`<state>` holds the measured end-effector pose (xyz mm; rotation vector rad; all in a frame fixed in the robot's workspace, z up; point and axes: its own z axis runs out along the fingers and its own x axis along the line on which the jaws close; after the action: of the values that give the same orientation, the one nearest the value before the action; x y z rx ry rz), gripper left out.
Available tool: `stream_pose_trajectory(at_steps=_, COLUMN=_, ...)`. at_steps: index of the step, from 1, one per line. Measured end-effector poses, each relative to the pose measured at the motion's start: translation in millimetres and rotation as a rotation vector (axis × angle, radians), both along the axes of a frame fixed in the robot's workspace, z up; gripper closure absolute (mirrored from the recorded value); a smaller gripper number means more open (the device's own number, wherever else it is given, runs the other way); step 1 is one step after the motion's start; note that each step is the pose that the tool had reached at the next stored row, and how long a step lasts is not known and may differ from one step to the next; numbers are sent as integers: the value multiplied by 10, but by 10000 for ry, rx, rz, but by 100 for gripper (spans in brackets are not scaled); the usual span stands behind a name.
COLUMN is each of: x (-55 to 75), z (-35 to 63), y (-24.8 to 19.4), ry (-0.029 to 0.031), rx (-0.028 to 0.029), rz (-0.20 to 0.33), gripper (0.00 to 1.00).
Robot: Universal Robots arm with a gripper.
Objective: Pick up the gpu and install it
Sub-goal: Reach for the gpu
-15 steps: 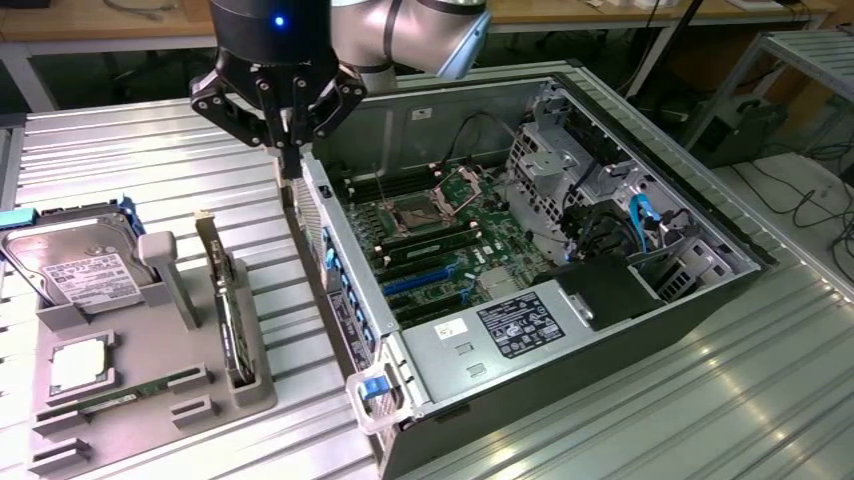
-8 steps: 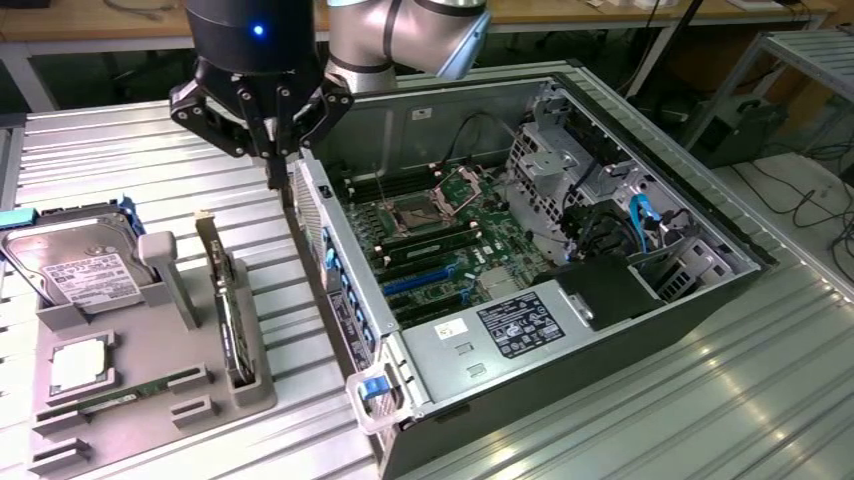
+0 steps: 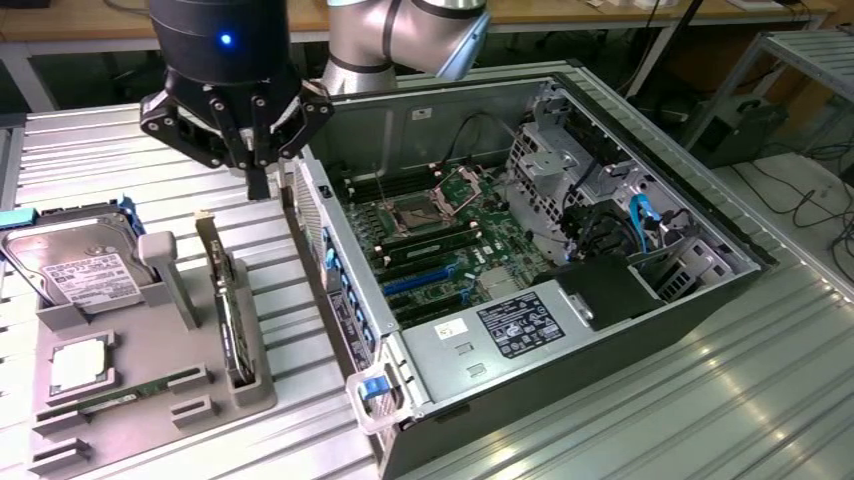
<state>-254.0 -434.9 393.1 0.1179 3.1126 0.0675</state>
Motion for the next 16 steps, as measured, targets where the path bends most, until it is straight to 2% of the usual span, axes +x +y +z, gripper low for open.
stream_pose_trajectory(at_steps=8, x=-239, z=-2, y=-95, ry=-1, rx=1, rz=-1, gripper=89)
stream_pose_trajectory(at_steps=16, x=-559, z=-5, y=-131, ry=-1, rx=5, rz=80, gripper=89)
